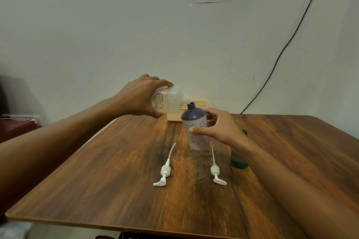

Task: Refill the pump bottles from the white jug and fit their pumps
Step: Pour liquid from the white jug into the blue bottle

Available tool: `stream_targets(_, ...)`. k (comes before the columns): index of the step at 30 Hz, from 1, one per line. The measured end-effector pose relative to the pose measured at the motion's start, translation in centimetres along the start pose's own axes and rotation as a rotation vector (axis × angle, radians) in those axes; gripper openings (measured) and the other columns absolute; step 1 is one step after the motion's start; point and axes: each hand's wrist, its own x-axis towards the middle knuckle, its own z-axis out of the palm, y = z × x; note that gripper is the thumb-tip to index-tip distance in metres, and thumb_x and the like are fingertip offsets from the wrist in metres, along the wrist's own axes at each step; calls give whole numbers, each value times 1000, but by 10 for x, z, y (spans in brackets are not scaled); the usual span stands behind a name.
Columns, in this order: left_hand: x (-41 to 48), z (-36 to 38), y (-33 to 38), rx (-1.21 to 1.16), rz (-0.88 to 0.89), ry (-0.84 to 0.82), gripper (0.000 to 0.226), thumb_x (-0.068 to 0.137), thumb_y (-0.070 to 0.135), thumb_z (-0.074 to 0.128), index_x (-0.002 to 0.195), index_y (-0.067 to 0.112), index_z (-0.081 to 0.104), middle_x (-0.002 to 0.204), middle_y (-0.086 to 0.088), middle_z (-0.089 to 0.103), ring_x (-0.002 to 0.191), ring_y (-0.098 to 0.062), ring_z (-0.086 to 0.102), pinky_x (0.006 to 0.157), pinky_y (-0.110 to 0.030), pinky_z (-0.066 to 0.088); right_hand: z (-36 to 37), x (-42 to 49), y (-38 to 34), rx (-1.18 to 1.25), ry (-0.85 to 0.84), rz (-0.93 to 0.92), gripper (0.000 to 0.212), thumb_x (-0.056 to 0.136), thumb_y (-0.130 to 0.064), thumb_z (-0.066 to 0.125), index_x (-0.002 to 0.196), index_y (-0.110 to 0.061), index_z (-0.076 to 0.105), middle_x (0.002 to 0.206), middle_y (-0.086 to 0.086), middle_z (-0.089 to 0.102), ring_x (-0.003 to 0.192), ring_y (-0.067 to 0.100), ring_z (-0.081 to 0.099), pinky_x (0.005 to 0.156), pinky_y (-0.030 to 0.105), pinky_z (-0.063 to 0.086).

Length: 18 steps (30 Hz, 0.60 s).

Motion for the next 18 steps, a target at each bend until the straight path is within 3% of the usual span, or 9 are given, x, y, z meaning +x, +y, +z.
stream_targets(2, 1, 1, 1, 3, 3, 3, 95, 66, 56, 85, 149, 34, 45, 125, 7, 63, 112, -12, 48, 72, -25, 39, 0, 1, 1, -4, -3, 2, 71, 76, -41, 94, 138, -20, 68, 127, -4, 74, 113, 14, 70, 92, 31, 63)
stream_targets(11, 4, -1, 3, -6, 4, -8, 95, 67, 58, 84, 150, 34, 44, 127, 8, 63, 111, -8, 43, 73, -22, 36, -3, 2, 4, -15, -1, 12, 70, 73, -46, 95, 135, -26, 68, 119, -12, 73, 106, 5, 68, 80, 18, 57)
stream_targets(18, 4, -2, 5, -3, -3, -16, 96, 67, 58, 85, 150, 35, 43, 129, 7, 62, 116, -12, 46, 77, -26, 39, -3, 1, 3, -29, 4, 14, 75, 74, -45, 94, 139, -21, 67, 128, -5, 73, 111, 13, 69, 86, 23, 59)
